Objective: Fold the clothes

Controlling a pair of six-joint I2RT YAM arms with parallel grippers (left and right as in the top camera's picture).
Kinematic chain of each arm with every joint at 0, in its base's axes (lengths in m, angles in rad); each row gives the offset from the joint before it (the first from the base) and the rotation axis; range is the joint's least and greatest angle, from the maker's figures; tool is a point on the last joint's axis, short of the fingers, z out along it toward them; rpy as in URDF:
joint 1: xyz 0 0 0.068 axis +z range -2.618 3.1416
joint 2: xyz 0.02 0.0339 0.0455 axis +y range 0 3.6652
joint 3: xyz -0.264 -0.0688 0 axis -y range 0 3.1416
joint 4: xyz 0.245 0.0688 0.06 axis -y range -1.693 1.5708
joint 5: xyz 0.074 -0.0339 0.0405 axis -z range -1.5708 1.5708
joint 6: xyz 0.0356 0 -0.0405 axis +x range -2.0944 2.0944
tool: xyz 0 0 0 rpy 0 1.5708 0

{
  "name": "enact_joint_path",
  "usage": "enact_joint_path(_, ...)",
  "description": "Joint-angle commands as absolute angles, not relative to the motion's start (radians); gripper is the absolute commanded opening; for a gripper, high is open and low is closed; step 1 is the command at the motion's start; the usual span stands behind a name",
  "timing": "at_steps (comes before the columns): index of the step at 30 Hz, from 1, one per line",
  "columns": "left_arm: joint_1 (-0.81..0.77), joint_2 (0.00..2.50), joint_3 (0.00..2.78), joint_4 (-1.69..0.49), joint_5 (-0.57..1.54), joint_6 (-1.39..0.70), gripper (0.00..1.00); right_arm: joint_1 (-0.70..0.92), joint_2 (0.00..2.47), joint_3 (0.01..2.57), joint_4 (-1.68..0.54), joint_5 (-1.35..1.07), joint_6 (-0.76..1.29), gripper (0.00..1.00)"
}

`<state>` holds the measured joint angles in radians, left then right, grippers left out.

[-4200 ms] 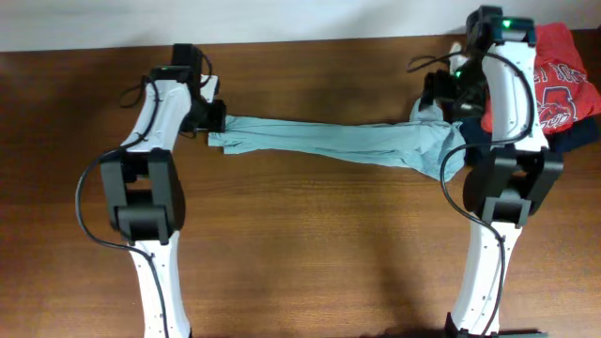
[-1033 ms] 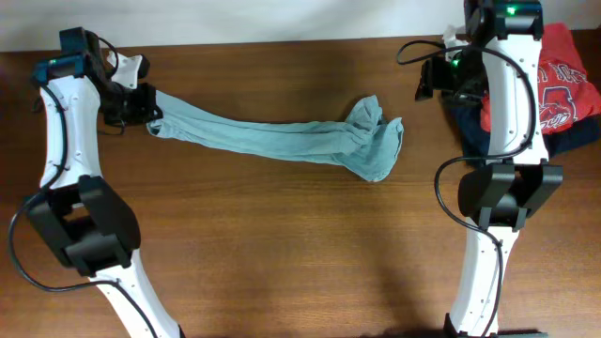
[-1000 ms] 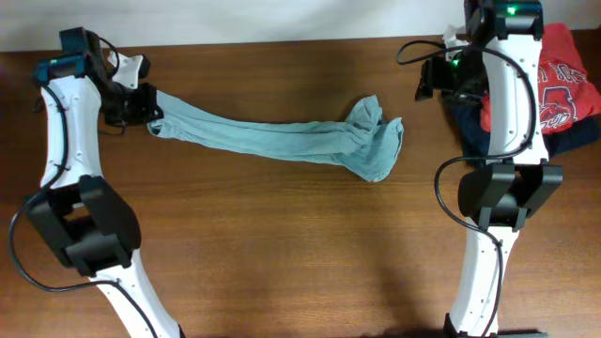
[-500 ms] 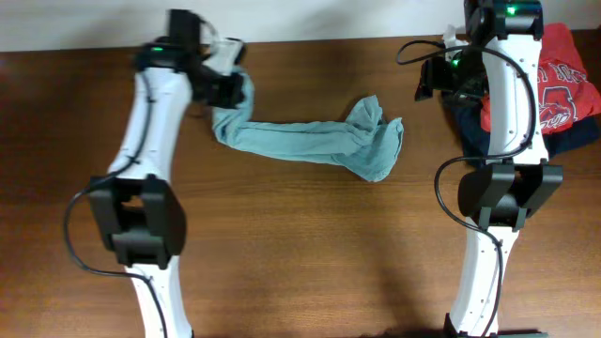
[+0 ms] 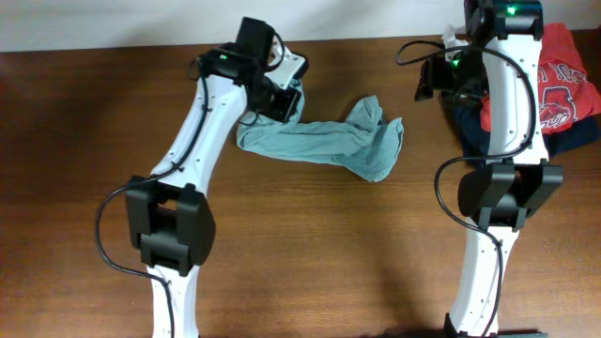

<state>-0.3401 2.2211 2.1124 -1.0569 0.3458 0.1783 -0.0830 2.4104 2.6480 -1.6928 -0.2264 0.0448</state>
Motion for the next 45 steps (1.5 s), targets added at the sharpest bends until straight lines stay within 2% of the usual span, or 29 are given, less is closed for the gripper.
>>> enact_joint_path(1, -0.365, 2.280, 2.120, -1.059, 0.340, 0.157, 0.00, -0.102, 2.374, 2.665, -1.699, -0.214, 0.034, 0.65)
enact_joint_path(4, -0.380, 2.308, 2.120, -1.058, 0.345, 0.147, 0.01, -0.121, 2.374, 2.665, -1.699, -0.222, 0.034, 0.65)
enact_joint_path(6, -0.391, 2.321, 2.120, -1.058, 0.354, 0.147, 0.09, -0.131, 2.374, 2.665, -1.699, -0.234, 0.034, 0.65)
enact_joint_path(8, -0.401, 2.325, 2.120, -1.060, 0.366, 0.147, 0.29, -0.138, 2.374, 2.665, -1.699, -0.237, 0.034, 0.65)
enact_joint_path(13, -0.415, 2.323, 2.123, -1.060, 0.382, 0.147, 0.95, -0.138, 2.374, 2.665, -1.699, -0.237, 0.035, 0.65)
enact_joint_path(14, -0.414, 2.323, 2.124, -1.062, 0.382, 0.147, 0.99, -0.138, 2.374, 2.665, -1.699, -0.241, 0.034, 0.65)
enact_joint_path(15, -0.414, 2.322, 2.124, -1.066, 0.382, 0.147, 0.99, -0.138, 2.374, 2.663, -1.699, -0.253, 0.034, 0.65)
enact_joint_path(18, -0.408, 2.320, 2.147, -1.108, 0.381, 0.148, 0.99, -0.138, 2.374, 2.644, -1.699, -0.334, 0.032, 0.80)
enact_joint_path(21, -0.387, 2.317, 2.185, -1.157, 0.381, 0.158, 0.99, -0.138, 2.376, 2.607, -1.699, -0.384, -0.004, 0.82)
enact_joint_path(26, -0.337, 2.317, 2.215, -1.171, 0.381, 0.159, 0.99, -0.136, 2.377, 2.489, -1.663, -0.457, -0.050, 0.82)
enact_joint_path(36, -0.315, 2.325, 2.215, -1.133, 0.342, 0.182, 0.99, -0.104, 2.377, 2.152, -1.391, -0.607, -0.058, 0.81)
enact_joint_path(45, -0.316, 2.346, 2.212, -1.126, 0.339, 0.182, 0.99, -0.093, 2.378, 2.028, -1.286, -0.673, -0.047, 0.74)
